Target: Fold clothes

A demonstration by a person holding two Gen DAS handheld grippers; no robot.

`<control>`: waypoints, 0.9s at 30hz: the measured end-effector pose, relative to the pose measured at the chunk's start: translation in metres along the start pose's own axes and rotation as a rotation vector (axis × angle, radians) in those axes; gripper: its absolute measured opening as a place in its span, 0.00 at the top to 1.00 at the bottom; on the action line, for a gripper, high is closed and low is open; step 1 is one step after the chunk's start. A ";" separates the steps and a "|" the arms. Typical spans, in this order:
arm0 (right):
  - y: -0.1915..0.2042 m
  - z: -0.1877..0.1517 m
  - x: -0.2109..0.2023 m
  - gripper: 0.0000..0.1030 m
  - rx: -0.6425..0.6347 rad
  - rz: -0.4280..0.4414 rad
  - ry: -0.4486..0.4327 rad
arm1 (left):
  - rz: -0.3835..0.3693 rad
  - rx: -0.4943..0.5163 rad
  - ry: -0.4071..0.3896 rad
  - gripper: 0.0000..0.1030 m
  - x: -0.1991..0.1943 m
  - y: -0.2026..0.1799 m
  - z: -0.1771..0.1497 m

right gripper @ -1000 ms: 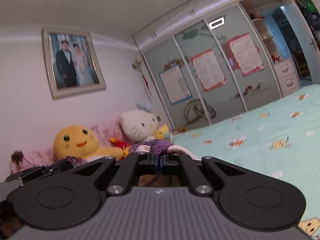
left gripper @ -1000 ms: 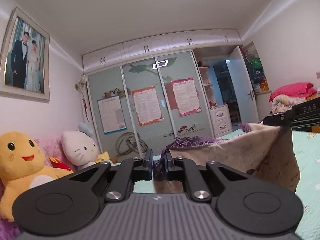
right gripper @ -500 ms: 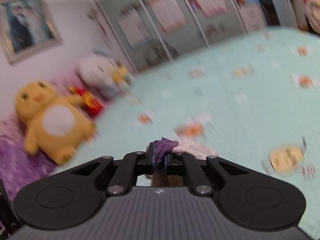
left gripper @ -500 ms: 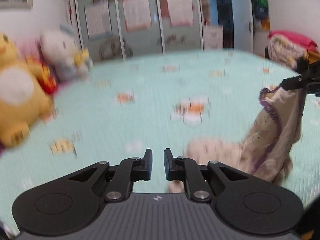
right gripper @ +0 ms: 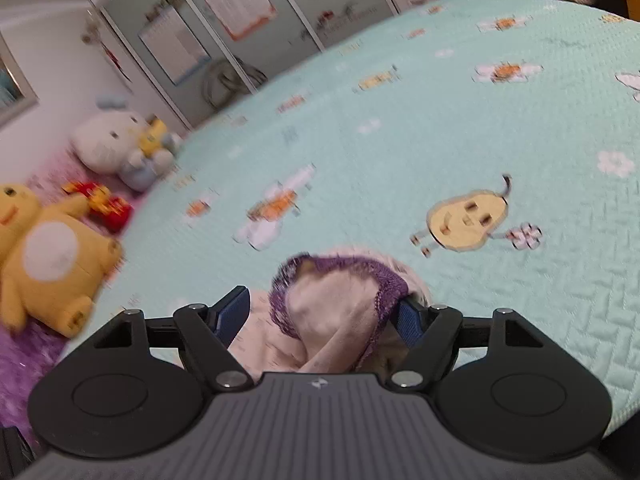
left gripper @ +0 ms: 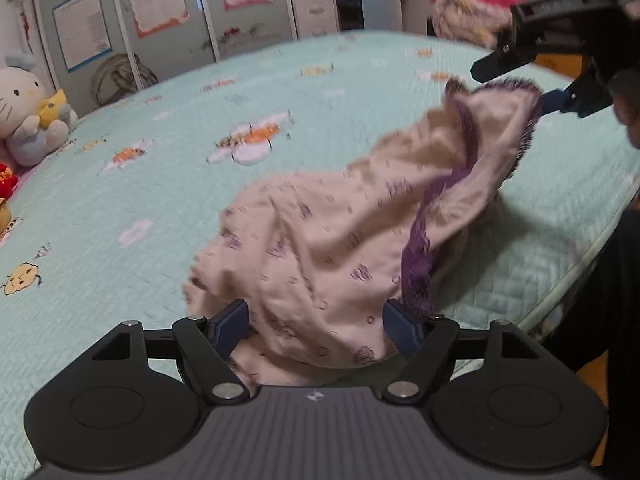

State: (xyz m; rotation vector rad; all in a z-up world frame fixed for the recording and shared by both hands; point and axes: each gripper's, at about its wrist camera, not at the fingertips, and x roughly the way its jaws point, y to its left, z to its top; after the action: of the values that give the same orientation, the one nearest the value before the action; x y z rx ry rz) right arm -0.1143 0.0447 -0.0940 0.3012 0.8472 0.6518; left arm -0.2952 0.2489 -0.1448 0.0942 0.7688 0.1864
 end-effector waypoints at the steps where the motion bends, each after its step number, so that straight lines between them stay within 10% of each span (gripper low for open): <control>1: -0.002 -0.003 0.005 0.27 -0.001 -0.011 0.021 | -0.005 -0.005 0.005 0.25 0.005 -0.002 0.001; 3: -0.002 -0.012 0.018 0.29 -0.009 -0.017 0.058 | -0.014 -0.017 0.015 0.37 0.014 -0.006 0.002; 4: -0.002 -0.016 0.023 0.40 -0.017 -0.027 0.068 | -0.019 -0.025 0.018 0.60 0.014 -0.006 0.003; 7: 0.000 -0.024 0.033 0.98 -0.047 -0.025 0.118 | -0.035 -0.060 0.008 0.89 0.010 0.003 0.011; 21: 0.072 0.026 -0.073 0.99 -0.102 0.286 -0.187 | 0.197 -0.162 -0.532 0.94 -0.168 0.083 0.103; 27: 0.118 0.044 -0.079 0.99 -0.207 0.352 -0.253 | 0.249 -0.153 -0.507 0.93 -0.162 0.097 0.122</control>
State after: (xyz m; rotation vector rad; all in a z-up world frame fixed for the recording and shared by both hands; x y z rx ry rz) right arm -0.1672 0.0852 0.0393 0.3397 0.4814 0.9990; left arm -0.3368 0.3089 0.0677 0.0871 0.2336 0.4386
